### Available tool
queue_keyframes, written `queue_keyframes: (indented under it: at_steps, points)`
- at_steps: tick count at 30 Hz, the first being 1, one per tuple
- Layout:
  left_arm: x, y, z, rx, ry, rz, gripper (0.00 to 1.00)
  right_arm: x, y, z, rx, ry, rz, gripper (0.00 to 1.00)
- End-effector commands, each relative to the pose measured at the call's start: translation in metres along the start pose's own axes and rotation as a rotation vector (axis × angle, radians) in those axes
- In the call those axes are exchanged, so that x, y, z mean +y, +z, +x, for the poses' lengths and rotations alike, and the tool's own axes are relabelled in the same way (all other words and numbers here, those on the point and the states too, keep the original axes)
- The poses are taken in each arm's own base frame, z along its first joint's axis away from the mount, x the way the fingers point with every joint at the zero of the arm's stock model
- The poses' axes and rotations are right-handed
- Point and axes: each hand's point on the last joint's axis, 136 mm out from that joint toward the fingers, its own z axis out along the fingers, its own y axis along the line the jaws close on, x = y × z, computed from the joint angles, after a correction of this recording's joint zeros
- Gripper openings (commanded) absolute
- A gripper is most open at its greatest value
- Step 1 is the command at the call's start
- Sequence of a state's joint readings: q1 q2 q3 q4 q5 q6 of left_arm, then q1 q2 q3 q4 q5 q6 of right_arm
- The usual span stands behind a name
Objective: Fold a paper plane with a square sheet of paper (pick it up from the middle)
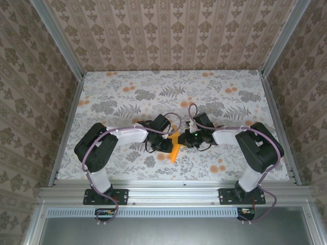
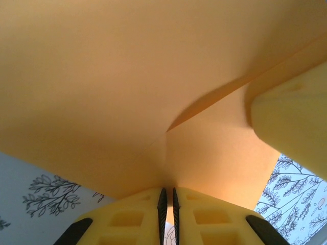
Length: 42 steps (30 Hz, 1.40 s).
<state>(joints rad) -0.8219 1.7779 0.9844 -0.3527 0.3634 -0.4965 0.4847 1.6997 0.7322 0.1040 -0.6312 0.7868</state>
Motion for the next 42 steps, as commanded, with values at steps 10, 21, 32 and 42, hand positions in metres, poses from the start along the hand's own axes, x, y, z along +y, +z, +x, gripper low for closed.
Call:
queue_keyframes:
  at_steps: [10,21,32,42]
  points:
    - [0.016,0.016,0.007,0.047,0.002,-0.038,0.16,0.020,-0.013,0.008,-0.021,-0.038,-0.013,0.23]
    - [0.016,0.019,0.005,0.046,-0.005,-0.030,0.16,0.017,-0.010,0.012,-0.015,-0.053,0.019,0.17]
    - [0.016,0.022,0.005,0.048,-0.018,-0.015,0.15,0.010,-0.004,0.011,-0.004,-0.062,0.051,0.09]
    - [0.018,0.023,0.004,0.050,-0.032,-0.005,0.15,0.008,-0.002,0.009,0.004,-0.074,0.076,0.08]
